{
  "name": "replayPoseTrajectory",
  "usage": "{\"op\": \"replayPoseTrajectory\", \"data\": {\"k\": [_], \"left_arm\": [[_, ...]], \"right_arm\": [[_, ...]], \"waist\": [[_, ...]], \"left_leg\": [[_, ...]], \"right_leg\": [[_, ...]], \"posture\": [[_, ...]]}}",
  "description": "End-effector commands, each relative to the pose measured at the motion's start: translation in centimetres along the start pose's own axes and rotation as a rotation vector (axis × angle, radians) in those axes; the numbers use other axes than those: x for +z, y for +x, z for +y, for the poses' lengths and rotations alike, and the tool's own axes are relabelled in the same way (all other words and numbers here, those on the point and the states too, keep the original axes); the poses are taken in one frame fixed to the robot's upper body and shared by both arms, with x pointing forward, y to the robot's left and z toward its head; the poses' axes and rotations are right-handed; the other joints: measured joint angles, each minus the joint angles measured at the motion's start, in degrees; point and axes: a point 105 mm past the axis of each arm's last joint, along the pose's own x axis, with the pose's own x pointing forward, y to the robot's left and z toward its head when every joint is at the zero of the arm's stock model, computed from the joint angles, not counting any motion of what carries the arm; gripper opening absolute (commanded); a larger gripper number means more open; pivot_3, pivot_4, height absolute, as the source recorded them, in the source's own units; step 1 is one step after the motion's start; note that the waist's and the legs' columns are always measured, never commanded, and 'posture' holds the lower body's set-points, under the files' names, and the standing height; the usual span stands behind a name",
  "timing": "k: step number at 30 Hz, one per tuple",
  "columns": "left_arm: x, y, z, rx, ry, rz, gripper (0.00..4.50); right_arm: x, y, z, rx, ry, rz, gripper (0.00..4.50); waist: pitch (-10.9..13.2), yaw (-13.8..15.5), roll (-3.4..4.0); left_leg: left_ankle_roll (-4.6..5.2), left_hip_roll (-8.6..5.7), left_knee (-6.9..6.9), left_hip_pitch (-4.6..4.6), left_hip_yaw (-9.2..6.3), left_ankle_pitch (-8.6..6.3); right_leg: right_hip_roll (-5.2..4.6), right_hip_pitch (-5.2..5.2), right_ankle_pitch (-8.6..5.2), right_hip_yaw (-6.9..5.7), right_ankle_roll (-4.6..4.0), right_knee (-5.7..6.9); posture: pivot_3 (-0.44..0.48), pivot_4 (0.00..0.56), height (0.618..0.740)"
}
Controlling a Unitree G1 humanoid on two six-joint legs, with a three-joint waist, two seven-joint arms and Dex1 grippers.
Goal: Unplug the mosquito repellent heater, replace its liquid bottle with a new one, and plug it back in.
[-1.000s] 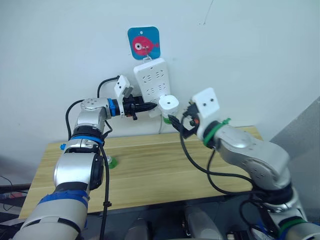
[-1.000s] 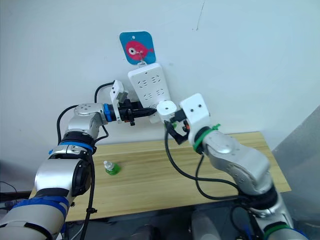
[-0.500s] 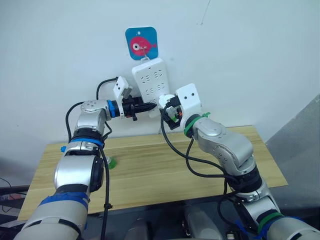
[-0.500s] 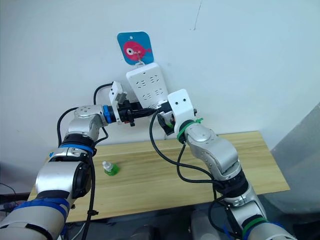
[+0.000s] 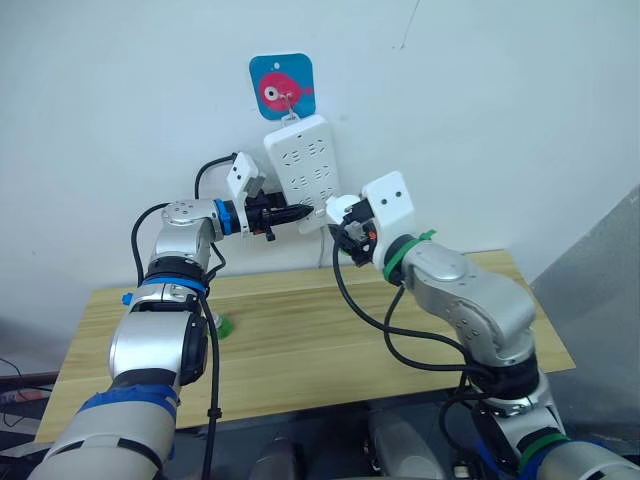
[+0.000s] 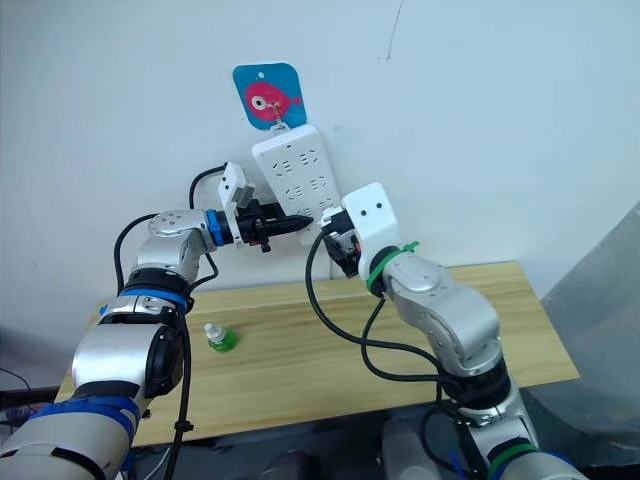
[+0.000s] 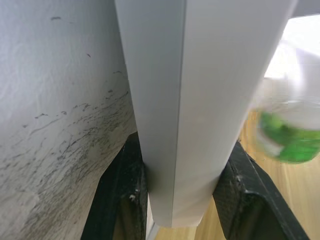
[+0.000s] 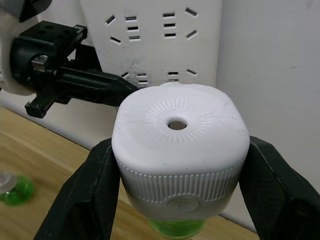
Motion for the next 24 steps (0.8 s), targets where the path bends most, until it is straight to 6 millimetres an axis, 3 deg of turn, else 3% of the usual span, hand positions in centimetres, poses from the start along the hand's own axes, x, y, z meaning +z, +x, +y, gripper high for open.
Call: {"op": "replayPoseTrajectory", "data": {"k": [1, 8, 9, 14, 16, 19, 24], "left_arm": [[-0.8, -0.4, 0.7, 0.064, 0.043, 0.065, 1.30], [-0.9, -2.6, 1.2, 0.109, 0.090, 0.026, 1.30], [-1.0, -3.3, 1.4, 0.133, 0.121, 0.029, 2.03], [-0.8, -7.1, 1.5, 0.252, 0.217, -0.049, 3.50], [-0.8, -8.7, 0.0, 0.259, 0.234, -0.086, 4.06], [-0.6, -9.7, -3.5, 0.215, 0.245, -0.107, 4.10], [0.9, -8.2, -9.9, 0.069, 0.208, -0.168, 4.10]], "right_arm": [[1.4, -1.7, 0.2, 0.037, -0.010, -0.048, 2.94], [2.0, -2.5, -1.6, -0.016, 0.088, -0.087, 2.94], [2.1, -2.6, -1.9, -0.027, 0.106, -0.097, 2.94], [2.1, -3.2, -2.7, -0.061, 0.149, -0.119, 2.94], [2.1, -3.4, -2.8, -0.067, 0.168, -0.130, 2.94], [2.1, -3.7, -3.2, -0.075, 0.208, -0.151, 2.94], [2.6, -3.9, -3.5, -0.051, 0.319, -0.207, 2.94]], "waist": [[0.01, -0.04, 0.02], [0.01, -0.50, 0.05], [0.01, -0.85, 0.07], [0.09, -2.15, 0.19], [0.11, -2.12, 0.21], [0.13, -2.32, 0.26], [0.23, 0.11, 0.38]], "left_leg": [[0.00, -0.02, 0.01, 0.08, 0.01, 0.01], [0.09, -0.06, 0.03, 0.29, 0.01, 0.11], [0.09, -0.06, 0.02, 0.29, 0.02, 0.11], [0.08, 0.04, -0.12, 0.16, 0.01, 0.10], [0.07, 0.08, -0.14, 0.01, -0.01, 0.10], [0.03, 0.14, -0.17, -0.08, 0.05, 0.08], [-0.02, 0.14, -0.15, -0.15, 0.08, 0.05]], "right_leg": [[0.00, 0.05, -0.01, 0.02, 0.01, 0.08], [0.08, 0.10, -0.01, 0.02, 0.02, 0.28], [0.07, 0.09, -0.01, 0.04, 0.01, 0.28], [0.02, -0.12, 0.00, 0.13, 0.00, 0.31], [0.02, -0.25, 0.00, 0.10, -0.01, 0.30], [0.02, -0.33, 0.00, 0.19, -0.01, 0.23], [0.00, -0.31, 0.01, 0.18, -0.01, 0.17]], "posture": [[-0.275, 0.148, 0.733], [-0.270, 0.147, 0.733], [-0.270, 0.147, 0.733], [-0.263, 0.144, 0.733], [-0.250, 0.145, 0.733], [-0.219, 0.144, 0.733], [-0.190, 0.143, 0.733]]}}
